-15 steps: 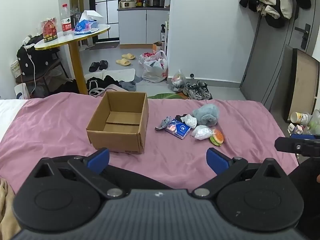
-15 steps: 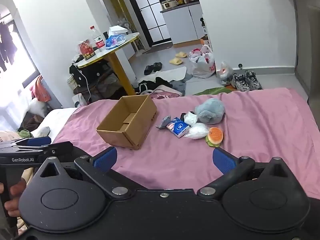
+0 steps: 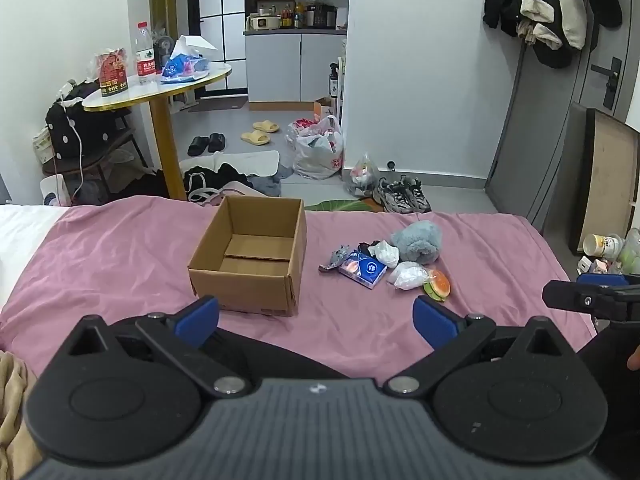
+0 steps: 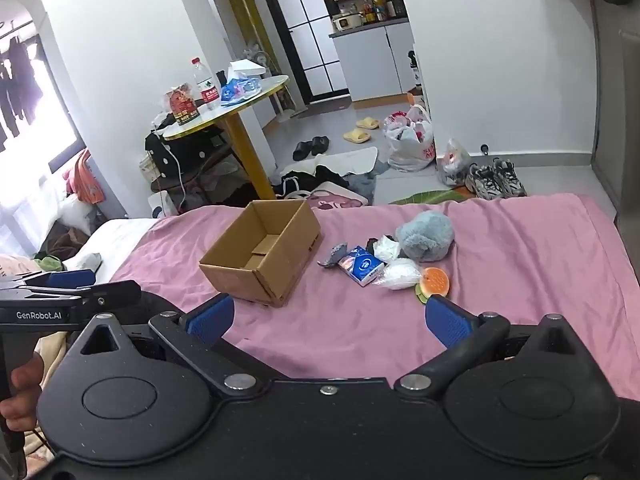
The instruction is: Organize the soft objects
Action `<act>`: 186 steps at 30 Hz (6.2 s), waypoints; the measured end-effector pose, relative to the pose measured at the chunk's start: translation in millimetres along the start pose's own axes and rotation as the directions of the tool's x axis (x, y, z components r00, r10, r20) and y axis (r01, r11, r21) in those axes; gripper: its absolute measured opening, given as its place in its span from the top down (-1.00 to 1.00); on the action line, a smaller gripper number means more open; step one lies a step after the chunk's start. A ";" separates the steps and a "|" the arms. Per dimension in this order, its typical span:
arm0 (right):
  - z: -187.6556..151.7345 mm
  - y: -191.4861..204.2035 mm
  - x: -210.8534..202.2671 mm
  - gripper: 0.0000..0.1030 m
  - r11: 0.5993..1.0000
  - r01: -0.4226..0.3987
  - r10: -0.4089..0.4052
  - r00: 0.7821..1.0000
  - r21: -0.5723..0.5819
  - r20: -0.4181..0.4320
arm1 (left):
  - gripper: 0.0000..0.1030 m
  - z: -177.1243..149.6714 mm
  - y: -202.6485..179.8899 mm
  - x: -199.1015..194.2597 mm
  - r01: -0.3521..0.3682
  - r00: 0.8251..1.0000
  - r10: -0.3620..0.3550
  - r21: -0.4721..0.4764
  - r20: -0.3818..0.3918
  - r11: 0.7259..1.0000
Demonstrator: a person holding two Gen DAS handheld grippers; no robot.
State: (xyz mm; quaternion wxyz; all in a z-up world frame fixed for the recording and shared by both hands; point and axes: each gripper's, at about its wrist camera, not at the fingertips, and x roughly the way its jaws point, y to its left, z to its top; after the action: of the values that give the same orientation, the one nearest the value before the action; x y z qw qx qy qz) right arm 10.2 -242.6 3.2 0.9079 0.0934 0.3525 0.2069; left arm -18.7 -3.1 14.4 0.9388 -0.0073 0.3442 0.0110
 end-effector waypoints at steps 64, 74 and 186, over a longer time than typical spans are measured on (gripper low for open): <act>-8.3 6.8 -5.9 -1.00 0.993 0.080 -0.077 0.996 -0.082 0.038 | -0.99 1.4 -7.1 -4.6 -0.007 1.000 0.007 0.006 0.010 1.000; -5.9 9.6 -0.6 -1.00 0.993 0.090 -0.088 0.996 -0.077 0.020 | -0.99 2.1 -6.8 11.1 -0.013 1.000 0.013 -0.004 -0.006 1.000; 16.3 -152.9 273.1 -0.16 0.950 0.204 -0.079 0.887 0.234 -0.455 | 0.25 48.0 -76.3 348.6 0.161 0.846 -0.266 -0.255 -0.462 0.953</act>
State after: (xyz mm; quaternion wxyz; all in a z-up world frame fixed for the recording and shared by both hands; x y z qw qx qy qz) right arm 250.5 -259.5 -197.3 0.7954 0.1435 0.5795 0.1041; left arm 280.2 -72.9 -173.9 0.8096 -0.1458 0.5653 -0.0606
